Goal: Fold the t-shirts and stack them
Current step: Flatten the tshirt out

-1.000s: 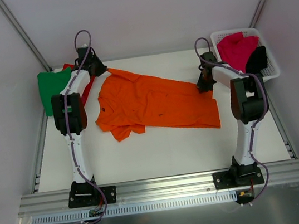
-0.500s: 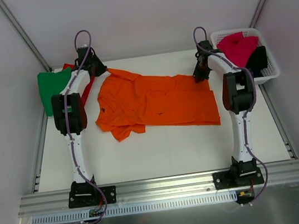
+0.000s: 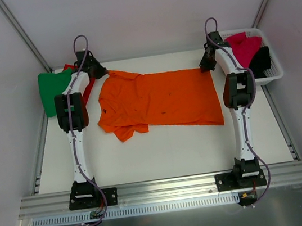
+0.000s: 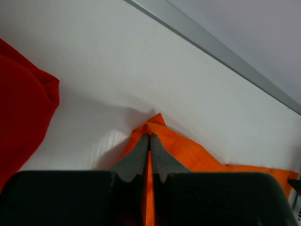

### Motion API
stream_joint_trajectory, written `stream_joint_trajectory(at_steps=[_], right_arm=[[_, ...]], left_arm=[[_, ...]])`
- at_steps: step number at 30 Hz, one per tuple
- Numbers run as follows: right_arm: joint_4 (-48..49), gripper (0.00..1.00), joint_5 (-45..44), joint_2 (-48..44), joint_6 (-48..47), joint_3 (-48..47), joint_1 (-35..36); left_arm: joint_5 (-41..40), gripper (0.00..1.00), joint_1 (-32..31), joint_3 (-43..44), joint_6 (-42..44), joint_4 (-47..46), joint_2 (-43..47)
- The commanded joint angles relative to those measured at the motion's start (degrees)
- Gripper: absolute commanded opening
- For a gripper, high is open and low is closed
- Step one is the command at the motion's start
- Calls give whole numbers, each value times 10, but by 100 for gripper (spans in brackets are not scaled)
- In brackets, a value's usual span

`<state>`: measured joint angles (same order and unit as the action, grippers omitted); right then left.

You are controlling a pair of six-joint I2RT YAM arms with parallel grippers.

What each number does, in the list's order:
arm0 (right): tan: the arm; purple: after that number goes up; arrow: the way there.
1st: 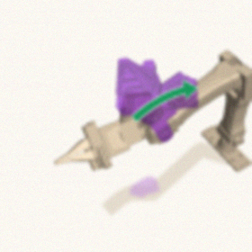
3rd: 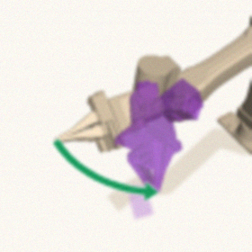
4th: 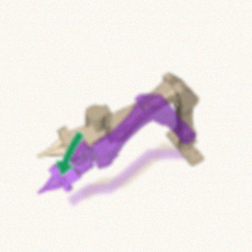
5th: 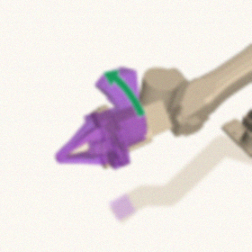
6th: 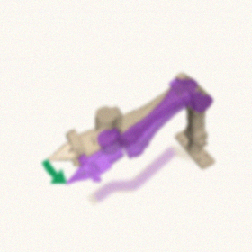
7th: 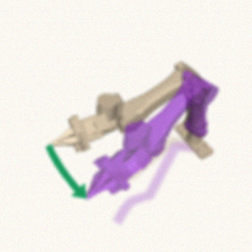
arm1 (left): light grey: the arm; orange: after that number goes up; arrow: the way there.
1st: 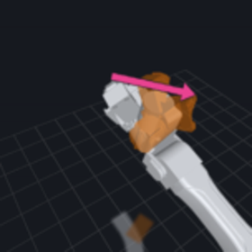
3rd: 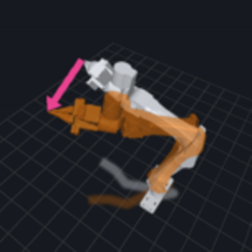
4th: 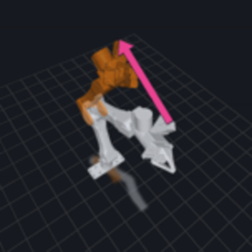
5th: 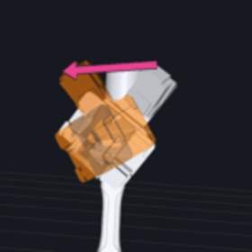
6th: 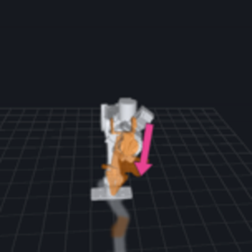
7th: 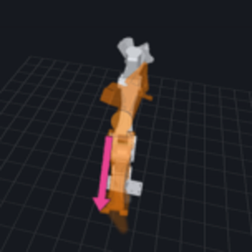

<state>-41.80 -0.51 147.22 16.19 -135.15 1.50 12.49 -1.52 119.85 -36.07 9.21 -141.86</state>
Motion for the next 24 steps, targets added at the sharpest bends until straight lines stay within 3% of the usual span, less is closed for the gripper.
stream_joint_trajectory(at_steps=[1,7,15,21,23,24], right_arm=[[-8,1,-1,8,20,-30,-11],[24,1,20,13,34,-15,-12],[109,1,32,-21,38,50,-12],[285,0,9,-120,15,229,-2],[358,0,9,-162,6,300,3],[384,1,9,-176,3,324,8]], left_arm=[[39,0,12,49,-44,-5,-28],[25,0,12,88,-41,-14,-55],[24,0,12,86,-22,-117,-51],[14,0,11,-56,18,-255,70],[10,13,9,-84,36,-271,104],[10,25,9,-110,43,-280,117]])
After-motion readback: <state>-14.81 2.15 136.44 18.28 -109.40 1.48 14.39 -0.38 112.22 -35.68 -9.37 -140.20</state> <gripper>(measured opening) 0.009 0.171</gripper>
